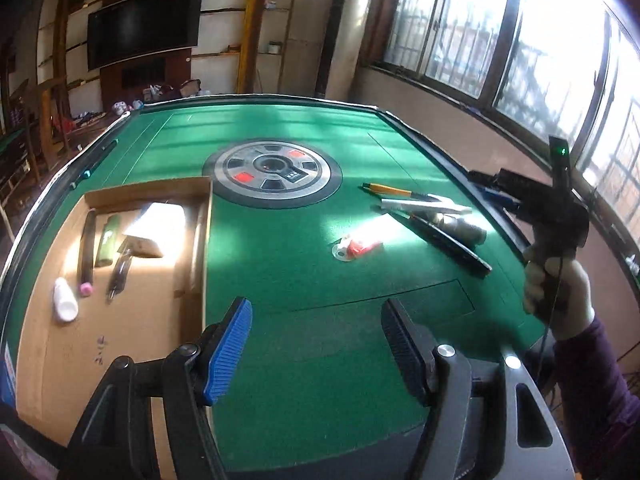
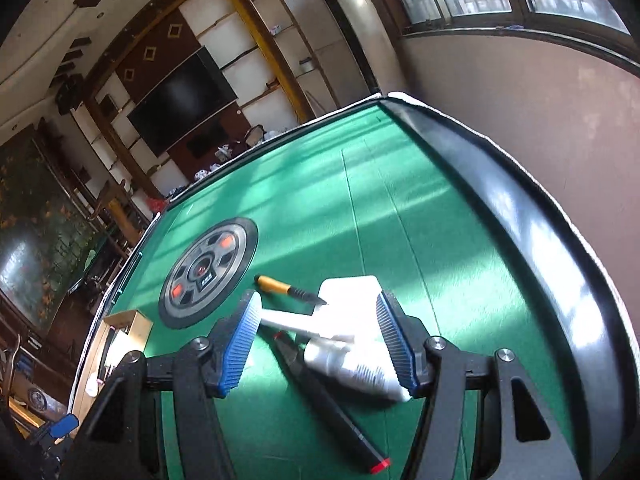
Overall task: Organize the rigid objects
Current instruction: 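Grasp the clear box with the red number candle using the left gripper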
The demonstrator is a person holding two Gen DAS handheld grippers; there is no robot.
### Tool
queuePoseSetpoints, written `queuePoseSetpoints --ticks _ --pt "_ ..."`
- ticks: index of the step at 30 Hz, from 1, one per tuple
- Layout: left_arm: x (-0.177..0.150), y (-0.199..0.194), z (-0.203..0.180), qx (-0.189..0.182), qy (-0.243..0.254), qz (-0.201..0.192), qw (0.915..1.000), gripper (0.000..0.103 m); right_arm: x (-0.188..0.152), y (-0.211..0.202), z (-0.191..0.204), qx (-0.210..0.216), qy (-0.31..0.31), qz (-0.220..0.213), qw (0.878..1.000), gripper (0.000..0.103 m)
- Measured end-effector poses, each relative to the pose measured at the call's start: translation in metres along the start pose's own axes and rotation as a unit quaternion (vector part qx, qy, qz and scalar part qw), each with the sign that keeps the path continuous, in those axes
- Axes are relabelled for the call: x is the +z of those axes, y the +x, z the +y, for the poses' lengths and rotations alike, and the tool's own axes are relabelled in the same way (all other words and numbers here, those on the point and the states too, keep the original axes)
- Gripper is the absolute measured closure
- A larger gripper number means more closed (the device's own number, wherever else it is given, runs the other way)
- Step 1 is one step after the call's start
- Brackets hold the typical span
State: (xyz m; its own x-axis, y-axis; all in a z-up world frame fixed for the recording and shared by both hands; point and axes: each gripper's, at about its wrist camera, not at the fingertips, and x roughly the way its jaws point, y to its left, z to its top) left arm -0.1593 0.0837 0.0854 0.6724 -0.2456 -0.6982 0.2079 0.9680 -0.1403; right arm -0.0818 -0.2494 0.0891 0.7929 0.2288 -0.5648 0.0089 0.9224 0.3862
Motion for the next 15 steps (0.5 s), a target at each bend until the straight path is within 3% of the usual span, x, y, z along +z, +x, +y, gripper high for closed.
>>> queuePoseSetpoints --ticks 4,6,10,15 --pt "0.025 0.049 -0.027 0.014 0.045 0.035 0.9983 0.032 0.001 0.003 -0.017 0.014 -0.001 -0.026 1.000 0.041" --pt "0.035 0.079 -0.041 0.000 0.070 0.053 0.9962 0.032 -0.001 0.009 -0.024 0.018 0.009 -0.004 1.000 0.040" --pt "0.050 0.137 -0.056 -0.002 0.099 0.084 0.9915 0.033 0.000 0.007 -0.028 0.046 0.024 -0.007 0.999 0.040" --pt "0.062 0.179 -0.063 -0.009 0.115 0.108 0.9874 0.033 -0.001 0.012 -0.029 0.063 0.036 0.011 0.997 0.040"
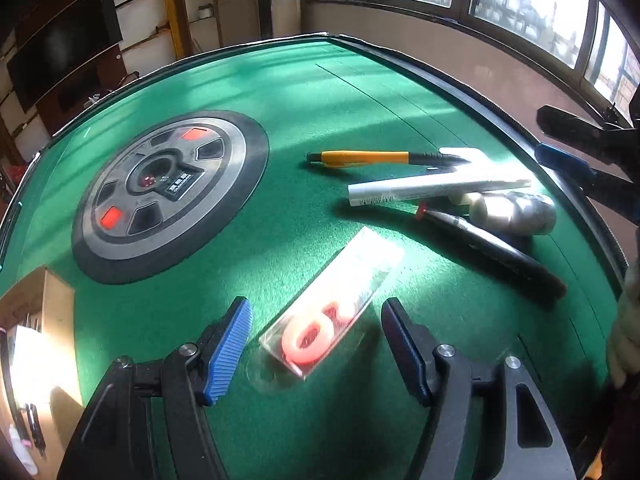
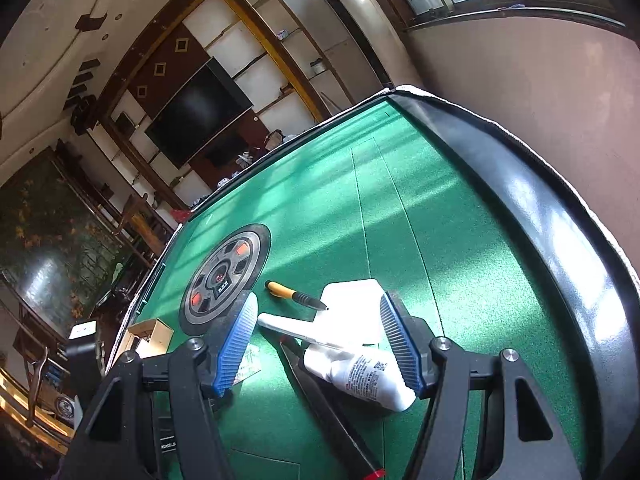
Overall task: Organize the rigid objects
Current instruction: 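Grasp the clear box with the red number candle using the left gripper, then carry the candle box into the box with the left gripper while the right grasps the black marker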
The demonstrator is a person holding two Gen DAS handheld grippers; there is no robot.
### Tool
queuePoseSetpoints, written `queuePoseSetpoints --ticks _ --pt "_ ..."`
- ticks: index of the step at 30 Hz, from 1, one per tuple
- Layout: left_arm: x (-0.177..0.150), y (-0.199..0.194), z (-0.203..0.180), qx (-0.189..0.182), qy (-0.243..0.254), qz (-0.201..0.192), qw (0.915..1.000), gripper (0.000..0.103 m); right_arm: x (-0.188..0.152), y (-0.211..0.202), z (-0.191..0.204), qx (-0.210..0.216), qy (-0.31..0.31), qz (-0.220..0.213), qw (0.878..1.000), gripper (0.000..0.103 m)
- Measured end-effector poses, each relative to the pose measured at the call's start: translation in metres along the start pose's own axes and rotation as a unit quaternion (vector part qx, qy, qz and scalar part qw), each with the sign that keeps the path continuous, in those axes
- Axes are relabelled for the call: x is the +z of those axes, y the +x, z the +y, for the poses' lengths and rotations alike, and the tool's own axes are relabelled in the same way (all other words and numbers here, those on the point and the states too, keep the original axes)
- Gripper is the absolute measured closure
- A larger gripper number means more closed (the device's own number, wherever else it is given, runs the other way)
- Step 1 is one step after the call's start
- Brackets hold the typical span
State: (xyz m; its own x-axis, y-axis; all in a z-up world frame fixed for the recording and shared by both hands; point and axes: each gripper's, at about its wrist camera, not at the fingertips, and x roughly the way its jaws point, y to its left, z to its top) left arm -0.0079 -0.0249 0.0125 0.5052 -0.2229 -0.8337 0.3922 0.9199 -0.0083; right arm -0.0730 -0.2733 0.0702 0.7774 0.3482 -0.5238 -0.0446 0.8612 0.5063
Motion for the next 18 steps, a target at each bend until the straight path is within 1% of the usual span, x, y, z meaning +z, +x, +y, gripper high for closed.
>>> queuePoseSetpoints --ticks 1,2,3,4,5,7,9,14,18 --pt "0.002 0.004 -0.001 -0.003 0.006 0.002 1.0000 0.032 0.000 0.001 0.000 0.003 0.001 0.003 1.000 0.040" --pt "0.004 0.004 -0.003 0.000 0.010 -0.001 1.0000 0.035 -0.001 0.002 0.000 0.004 0.001 0.005 1.000 0.040" --pt "0.005 0.003 -0.003 0.000 0.010 0.000 0.9999 0.051 -0.001 0.003 0.000 0.003 0.001 0.007 1.000 0.040" --pt "0.006 0.001 -0.005 -0.009 0.009 0.001 0.9999 0.064 -0.001 0.003 0.001 0.003 0.000 0.007 1.000 0.040" --pt "0.005 -0.001 -0.007 -0.009 0.012 0.003 0.9999 0.075 -0.001 0.003 0.001 0.002 0.000 0.007 1.000 0.039" --pt "0.002 -0.003 -0.011 -0.008 0.019 0.000 0.9998 0.075 -0.003 0.004 0.001 -0.002 0.001 0.008 1.000 0.038" --pt "-0.003 -0.007 -0.012 -0.010 0.015 -0.003 0.9998 0.075 -0.003 0.007 0.000 -0.007 0.002 0.012 1.000 0.038" --pt "-0.018 -0.028 0.000 -0.025 -0.026 -0.023 0.9991 0.075 -0.005 0.012 -0.002 -0.025 -0.001 0.017 1.000 0.038" --pt "-0.031 -0.059 0.009 -0.045 -0.061 -0.056 0.9956 0.075 -0.007 0.015 -0.004 -0.031 -0.002 0.021 0.999 0.038"
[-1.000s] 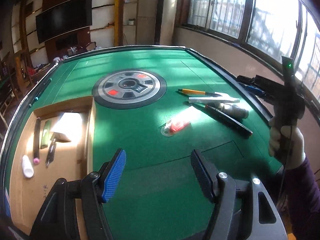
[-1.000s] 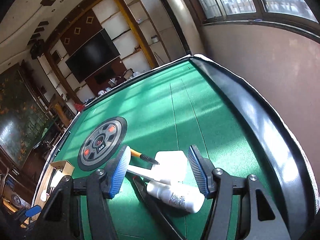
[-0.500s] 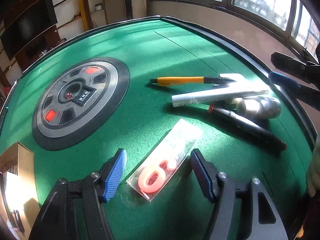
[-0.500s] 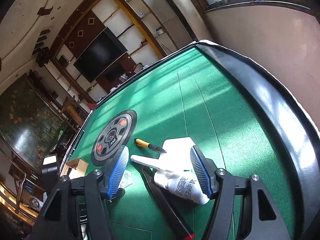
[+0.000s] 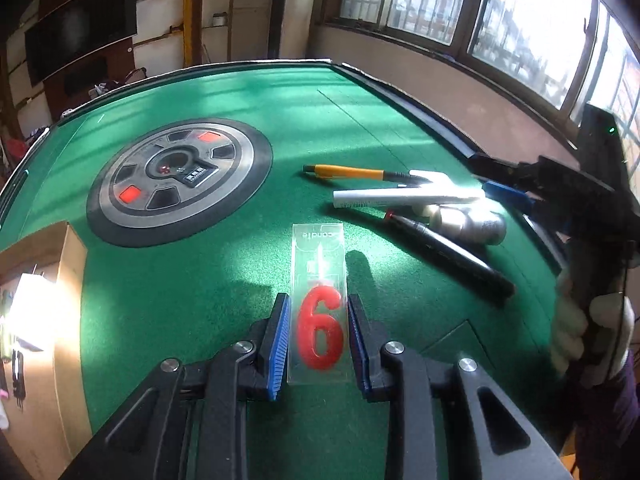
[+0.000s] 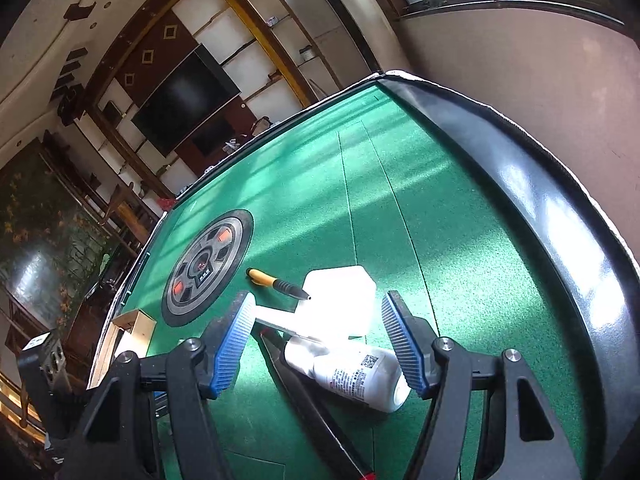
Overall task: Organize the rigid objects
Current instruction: 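Carry the candle box into the box with the left gripper while the right grasps the black marker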
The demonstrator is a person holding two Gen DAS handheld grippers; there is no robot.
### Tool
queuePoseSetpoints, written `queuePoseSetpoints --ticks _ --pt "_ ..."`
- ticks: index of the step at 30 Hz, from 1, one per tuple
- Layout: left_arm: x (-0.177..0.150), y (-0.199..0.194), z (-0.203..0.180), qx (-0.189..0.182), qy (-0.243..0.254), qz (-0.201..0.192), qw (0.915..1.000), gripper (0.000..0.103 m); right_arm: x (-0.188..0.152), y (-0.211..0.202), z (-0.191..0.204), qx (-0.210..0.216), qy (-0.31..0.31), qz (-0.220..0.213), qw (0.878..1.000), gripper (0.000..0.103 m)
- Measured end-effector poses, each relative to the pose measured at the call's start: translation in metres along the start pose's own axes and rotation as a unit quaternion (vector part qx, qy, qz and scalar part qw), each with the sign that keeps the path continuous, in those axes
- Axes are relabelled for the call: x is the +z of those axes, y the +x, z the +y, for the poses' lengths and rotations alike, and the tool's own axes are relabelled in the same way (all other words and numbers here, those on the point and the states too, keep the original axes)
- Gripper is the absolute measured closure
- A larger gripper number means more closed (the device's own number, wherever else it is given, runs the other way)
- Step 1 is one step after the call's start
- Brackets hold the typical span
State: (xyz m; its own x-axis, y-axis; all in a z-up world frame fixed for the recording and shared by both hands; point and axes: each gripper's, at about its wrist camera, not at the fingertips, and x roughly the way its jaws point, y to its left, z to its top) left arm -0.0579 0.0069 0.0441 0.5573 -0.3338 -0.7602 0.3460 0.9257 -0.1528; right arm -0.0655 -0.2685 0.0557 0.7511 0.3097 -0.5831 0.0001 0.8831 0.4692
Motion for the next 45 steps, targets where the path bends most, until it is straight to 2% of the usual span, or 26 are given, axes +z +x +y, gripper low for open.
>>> queuePoseSetpoints --ticks 5,9,13,15,16,19,25,29,31,32,36,39,42,45 --pt "-0.017 -0.054 0.016 -0.016 -0.035 -0.043 0.9983 0.075 -0.006 -0.015 -0.003 -0.010 0.015 0.013 1.000 0.038" --pt "-0.040 -0.089 0.037 -0.027 -0.065 -0.065 0.9954 0.075 -0.026 -0.025 0.004 -0.036 -0.003 0.062 0.997 0.038" --pt "-0.060 -0.109 0.060 -0.031 -0.107 -0.079 0.9906 0.075 -0.045 -0.008 0.018 -0.051 -0.039 0.102 0.993 0.038" --pt "-0.068 -0.116 0.072 -0.030 -0.128 -0.081 0.9881 0.074 -0.052 0.006 0.030 -0.053 -0.059 0.121 0.989 0.041" --pt "-0.073 -0.119 0.076 -0.027 -0.134 -0.082 0.9872 0.074 -0.055 0.008 0.038 -0.061 -0.076 0.117 0.988 0.043" --pt "-0.085 -0.132 0.091 -0.019 -0.150 -0.090 0.9844 0.074 -0.063 0.018 0.060 -0.042 -0.107 0.152 0.982 0.045" --pt "-0.104 -0.147 0.121 -0.002 -0.186 -0.103 0.9770 0.074 -0.058 0.039 0.081 -0.094 -0.139 0.158 0.973 0.046" --pt "-0.117 -0.152 0.146 0.011 -0.216 -0.106 0.9704 0.074 -0.067 0.050 0.098 -0.150 -0.191 0.136 0.961 0.063" --pt "-0.125 -0.156 0.159 0.022 -0.227 -0.106 0.9678 0.074 -0.071 0.048 0.102 -0.153 -0.199 0.128 0.960 0.078" --pt "-0.128 -0.158 0.165 0.030 -0.232 -0.105 0.9666 0.074 -0.071 0.046 0.099 -0.145 -0.191 0.128 0.962 0.088" --pt "-0.136 -0.163 0.190 0.069 -0.243 -0.092 0.9634 0.074 -0.070 0.033 0.089 -0.098 -0.146 0.124 0.977 0.089" --pt "-0.135 -0.161 0.204 0.095 -0.245 -0.076 0.9618 0.074 -0.067 0.019 0.092 -0.039 -0.114 0.119 0.985 0.089" --pt "-0.128 -0.151 0.217 0.102 -0.246 -0.055 0.9624 0.074 -0.064 0.006 0.112 0.015 -0.109 0.115 0.987 0.089" --pt "-0.118 -0.133 0.227 0.110 -0.242 -0.018 0.9638 0.074 -0.066 0.000 0.141 0.052 -0.121 0.118 0.984 0.089"
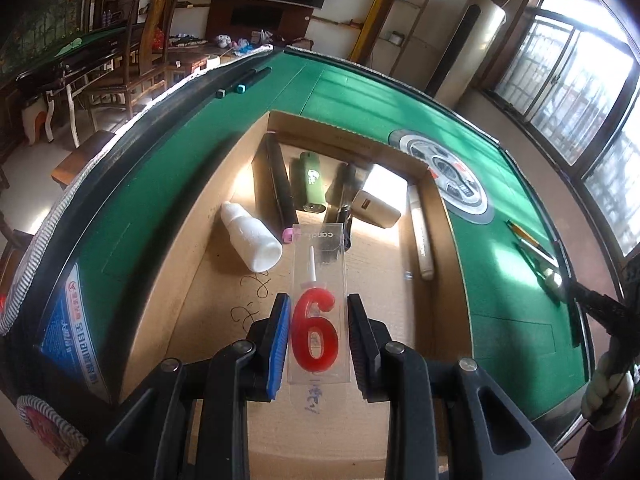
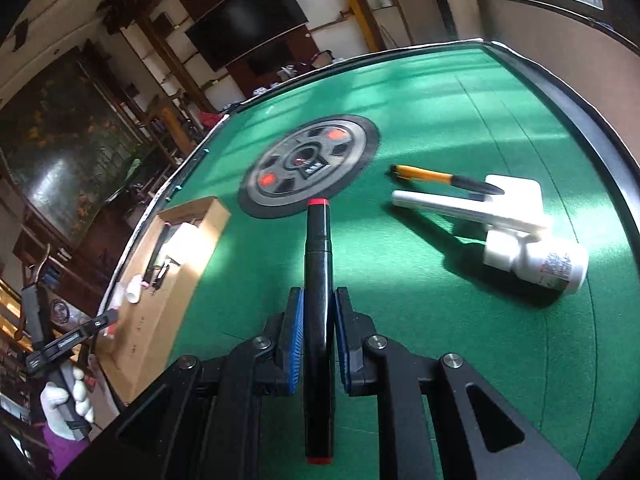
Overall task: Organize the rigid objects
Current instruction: 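Carry the candle box into the box with the left gripper while the right grasps the black marker, then lower the red-capped black marker into the box and open the right gripper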
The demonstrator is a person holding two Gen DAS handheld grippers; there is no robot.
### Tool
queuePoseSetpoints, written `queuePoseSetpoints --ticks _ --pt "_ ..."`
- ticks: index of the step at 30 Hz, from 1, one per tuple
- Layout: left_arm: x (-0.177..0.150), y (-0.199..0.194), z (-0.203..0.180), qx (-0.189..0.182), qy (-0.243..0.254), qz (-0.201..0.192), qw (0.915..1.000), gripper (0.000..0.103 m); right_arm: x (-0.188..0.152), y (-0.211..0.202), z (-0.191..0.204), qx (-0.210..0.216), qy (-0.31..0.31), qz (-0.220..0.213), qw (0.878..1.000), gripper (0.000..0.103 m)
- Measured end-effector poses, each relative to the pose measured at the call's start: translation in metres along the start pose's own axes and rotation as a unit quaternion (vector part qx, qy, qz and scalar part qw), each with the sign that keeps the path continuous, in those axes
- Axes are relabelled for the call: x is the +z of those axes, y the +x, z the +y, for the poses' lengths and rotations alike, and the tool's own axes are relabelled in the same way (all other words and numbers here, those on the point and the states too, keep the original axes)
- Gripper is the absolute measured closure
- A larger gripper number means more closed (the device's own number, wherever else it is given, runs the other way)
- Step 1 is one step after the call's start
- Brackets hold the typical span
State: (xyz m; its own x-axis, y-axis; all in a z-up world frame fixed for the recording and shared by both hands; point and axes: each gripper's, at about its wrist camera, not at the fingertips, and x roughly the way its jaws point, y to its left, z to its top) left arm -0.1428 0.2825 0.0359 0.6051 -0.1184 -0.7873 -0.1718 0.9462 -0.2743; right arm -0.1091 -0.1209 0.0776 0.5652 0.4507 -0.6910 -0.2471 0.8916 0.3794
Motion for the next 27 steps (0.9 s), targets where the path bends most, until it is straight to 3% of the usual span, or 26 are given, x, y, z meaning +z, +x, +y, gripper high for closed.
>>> queuePoseSetpoints --ticks 5,8,10,11,12,17,20,27 --pt "0.019 0.036 -0.002 0.020 0.003 0.055 0.9983 0.074 0.006 0.017 0.046 0.061 -0.007 0.032 0.998 0.088" --pt "0.027 0.046 -0.008 0.044 0.012 0.061 0.9971 0.070 0.011 0.036 0.075 0.102 0.000 0.061 0.993 0.088" --pt "0.027 0.048 -0.012 0.059 0.022 0.056 0.9965 0.062 0.013 0.054 0.096 0.125 0.003 0.085 0.988 0.088" --pt "0.026 0.049 -0.013 0.065 0.026 0.050 0.9963 0.051 0.012 0.063 0.107 0.132 0.002 0.097 0.986 0.088" --pt "0.024 0.049 -0.013 0.067 0.027 0.041 0.9965 0.044 0.012 0.073 0.119 0.134 -0.001 0.108 0.985 0.088" --pt "0.020 0.044 -0.002 0.036 -0.007 0.010 0.9993 0.036 0.006 0.126 0.166 0.130 -0.015 0.155 0.979 0.088" --pt "0.018 0.041 -0.002 0.037 -0.010 0.004 0.9993 0.032 0.002 0.156 0.185 0.112 -0.019 0.175 0.978 0.088" --pt "0.013 0.042 -0.013 0.056 0.021 0.008 0.9982 0.029 -0.004 0.177 0.205 0.068 -0.051 0.167 0.982 0.088"
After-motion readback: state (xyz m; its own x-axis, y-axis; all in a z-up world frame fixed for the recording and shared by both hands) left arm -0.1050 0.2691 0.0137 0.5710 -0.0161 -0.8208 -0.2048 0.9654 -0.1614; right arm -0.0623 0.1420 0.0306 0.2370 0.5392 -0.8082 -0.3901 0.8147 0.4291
